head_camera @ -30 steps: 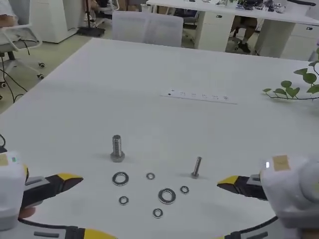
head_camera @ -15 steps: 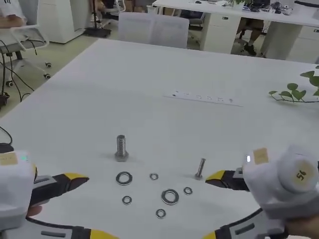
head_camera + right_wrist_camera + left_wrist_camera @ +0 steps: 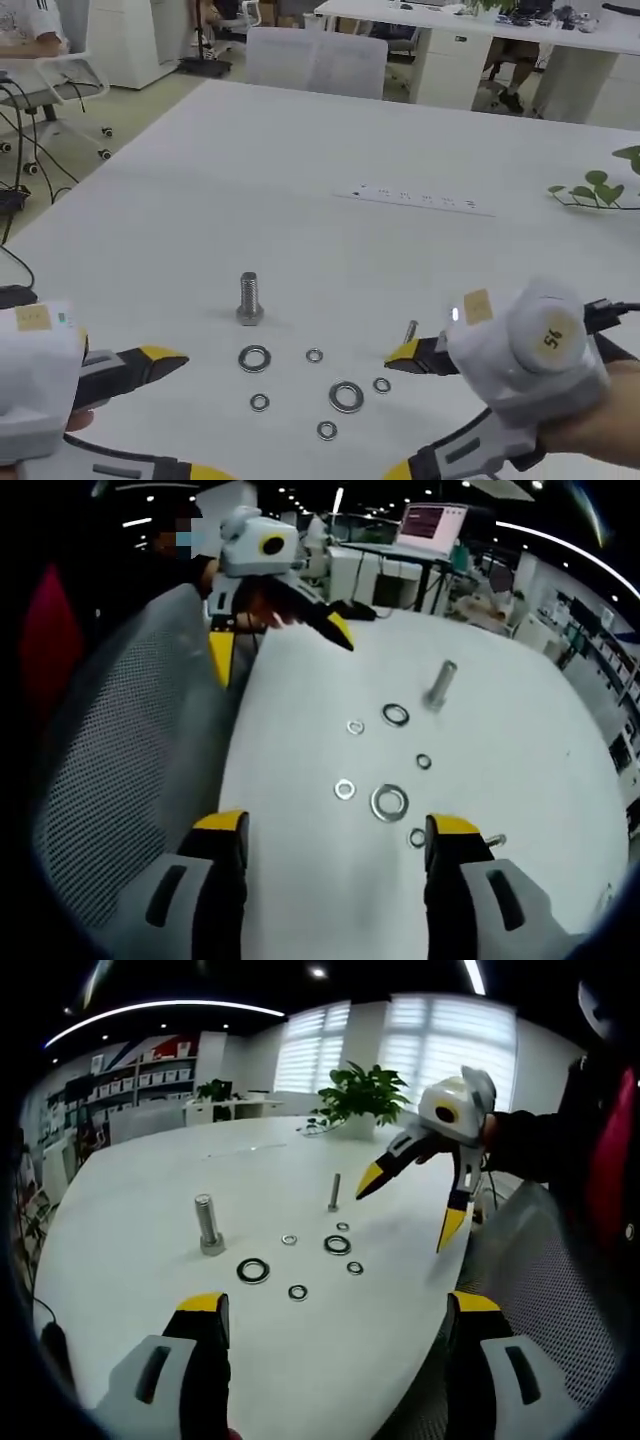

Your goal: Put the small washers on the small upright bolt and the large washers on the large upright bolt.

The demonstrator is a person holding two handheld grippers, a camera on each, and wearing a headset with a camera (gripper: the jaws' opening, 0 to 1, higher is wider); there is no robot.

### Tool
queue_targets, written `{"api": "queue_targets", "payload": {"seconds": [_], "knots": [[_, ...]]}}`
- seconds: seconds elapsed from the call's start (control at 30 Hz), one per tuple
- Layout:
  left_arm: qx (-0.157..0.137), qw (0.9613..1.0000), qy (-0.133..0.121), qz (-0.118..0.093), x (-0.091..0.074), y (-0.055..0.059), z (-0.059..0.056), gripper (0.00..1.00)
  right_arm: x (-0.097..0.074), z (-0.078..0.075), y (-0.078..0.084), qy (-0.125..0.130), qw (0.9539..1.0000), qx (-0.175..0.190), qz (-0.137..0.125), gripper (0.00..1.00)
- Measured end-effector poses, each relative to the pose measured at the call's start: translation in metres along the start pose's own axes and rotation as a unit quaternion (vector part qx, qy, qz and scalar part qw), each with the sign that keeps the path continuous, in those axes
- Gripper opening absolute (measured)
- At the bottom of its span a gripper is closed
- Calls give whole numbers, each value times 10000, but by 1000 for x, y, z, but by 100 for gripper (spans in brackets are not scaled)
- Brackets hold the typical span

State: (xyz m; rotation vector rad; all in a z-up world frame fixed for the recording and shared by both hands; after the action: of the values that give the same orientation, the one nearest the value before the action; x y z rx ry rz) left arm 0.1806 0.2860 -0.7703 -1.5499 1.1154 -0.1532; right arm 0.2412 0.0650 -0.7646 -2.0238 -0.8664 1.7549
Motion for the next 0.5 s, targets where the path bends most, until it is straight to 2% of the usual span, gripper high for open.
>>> {"api": "queue_targets", "payload": {"seconds": [0.33, 0.5], "knots": [[63, 10000, -13, 54, 1, -1, -1, 89, 11, -10, -12, -272, 9991, -324, 64, 68], [108, 9999, 2, 91, 1, -2, -2, 89, 16, -12, -17, -428, 9976, -506, 177, 65]]}}
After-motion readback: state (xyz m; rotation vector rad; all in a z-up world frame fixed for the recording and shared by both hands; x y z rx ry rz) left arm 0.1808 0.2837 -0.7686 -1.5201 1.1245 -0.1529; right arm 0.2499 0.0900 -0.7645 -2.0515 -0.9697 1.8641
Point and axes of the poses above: the centre of the closed fingertips' face, and the gripper's own axes: x roughly forward along the fingers, z roughly to its left, y roughly out of its underside, the point moved 8 cm from there along -x, roughly backward along the fingers, and after that the axes turned 11 degrees about -x, right-handed, at the moved point
